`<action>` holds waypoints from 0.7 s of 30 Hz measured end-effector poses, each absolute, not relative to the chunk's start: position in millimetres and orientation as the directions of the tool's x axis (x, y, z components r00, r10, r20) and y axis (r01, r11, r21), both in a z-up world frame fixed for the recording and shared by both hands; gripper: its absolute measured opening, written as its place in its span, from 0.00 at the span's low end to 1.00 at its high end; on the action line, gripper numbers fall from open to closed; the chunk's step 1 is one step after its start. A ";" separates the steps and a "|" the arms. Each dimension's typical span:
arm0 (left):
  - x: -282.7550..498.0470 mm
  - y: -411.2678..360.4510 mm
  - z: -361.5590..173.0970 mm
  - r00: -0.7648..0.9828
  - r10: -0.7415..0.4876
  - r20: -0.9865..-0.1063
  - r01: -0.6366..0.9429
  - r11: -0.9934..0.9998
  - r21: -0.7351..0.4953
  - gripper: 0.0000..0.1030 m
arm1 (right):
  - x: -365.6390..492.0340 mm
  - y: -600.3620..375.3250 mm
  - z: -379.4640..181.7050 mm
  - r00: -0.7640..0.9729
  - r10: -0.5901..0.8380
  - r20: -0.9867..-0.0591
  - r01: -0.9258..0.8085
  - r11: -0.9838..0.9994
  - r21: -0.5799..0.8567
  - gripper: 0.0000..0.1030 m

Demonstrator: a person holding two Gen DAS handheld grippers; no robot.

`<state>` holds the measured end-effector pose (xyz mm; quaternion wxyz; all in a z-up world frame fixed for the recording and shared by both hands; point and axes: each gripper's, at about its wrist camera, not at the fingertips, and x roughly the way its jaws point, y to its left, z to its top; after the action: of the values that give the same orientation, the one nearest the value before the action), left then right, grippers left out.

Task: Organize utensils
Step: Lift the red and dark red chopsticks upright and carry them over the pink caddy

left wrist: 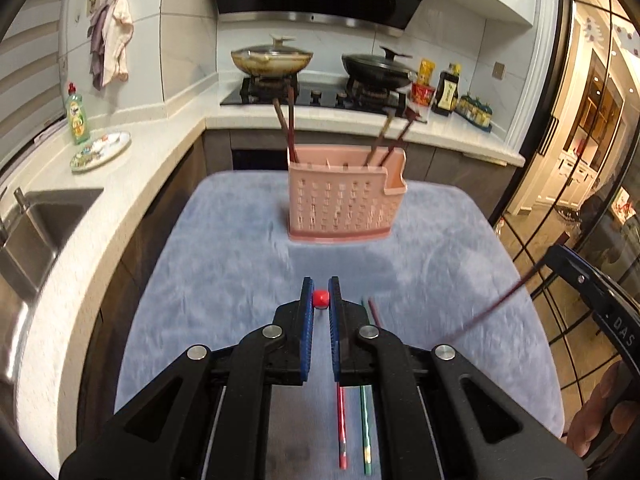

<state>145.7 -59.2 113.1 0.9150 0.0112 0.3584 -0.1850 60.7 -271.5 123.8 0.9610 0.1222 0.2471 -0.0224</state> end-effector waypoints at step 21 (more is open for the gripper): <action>294.1 -93.1 249.7 0.877 -0.335 -0.345 0.304 0.942 -0.141 0.07 | 224.7 -286.0 244.4 0.975 0.021 -0.219 0.046 0.954 0.297 0.07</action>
<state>294.1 -93.1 249.7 0.9678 -0.0414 0.1854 -0.1650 224.7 -286.0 244.4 0.9822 0.1518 0.1105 -0.0064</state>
